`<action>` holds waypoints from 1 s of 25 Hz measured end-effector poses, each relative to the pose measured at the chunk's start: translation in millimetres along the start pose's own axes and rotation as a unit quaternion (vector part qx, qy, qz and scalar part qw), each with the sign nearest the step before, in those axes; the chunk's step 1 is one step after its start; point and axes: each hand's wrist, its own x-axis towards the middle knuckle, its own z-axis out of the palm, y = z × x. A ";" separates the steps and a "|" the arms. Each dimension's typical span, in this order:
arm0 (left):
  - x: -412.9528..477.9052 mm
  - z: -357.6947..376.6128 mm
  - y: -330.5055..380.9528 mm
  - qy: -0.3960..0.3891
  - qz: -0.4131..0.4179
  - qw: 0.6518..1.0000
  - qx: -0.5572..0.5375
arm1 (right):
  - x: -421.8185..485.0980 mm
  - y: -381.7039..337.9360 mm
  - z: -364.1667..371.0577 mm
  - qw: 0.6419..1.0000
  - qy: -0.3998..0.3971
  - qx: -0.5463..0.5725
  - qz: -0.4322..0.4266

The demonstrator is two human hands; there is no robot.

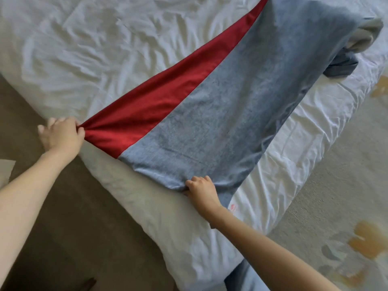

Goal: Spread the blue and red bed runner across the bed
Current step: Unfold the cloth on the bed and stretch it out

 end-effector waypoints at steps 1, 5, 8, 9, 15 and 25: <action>-0.8 1.9 -15.6 0.004 -0.002 1.000 0.004 | 0.9 -13.9 8.7 1.000 -0.009 0.004 -0.005; -10.2 11.0 -85.9 0.007 -0.038 0.999 0.014 | -0.4 -78.0 40.8 0.997 -0.061 0.031 -0.035; -29.0 20.5 -143.8 -0.005 -0.083 0.996 0.016 | -11.3 -135.4 71.0 0.991 -0.112 0.049 -0.051; -38.4 23.8 -165.1 -0.008 -0.104 0.994 0.018 | -15.7 -156.7 84.5 0.988 -0.136 0.056 -0.053; -100.4 42.7 -239.8 -0.020 -0.173 0.985 0.001 | -40.6 -246.6 140.8 0.971 -0.216 0.083 -0.060; -141.1 56.1 -286.1 0.001 -0.191 0.982 0.006 | -49.6 -273.6 181.0 0.963 -0.252 0.073 -0.067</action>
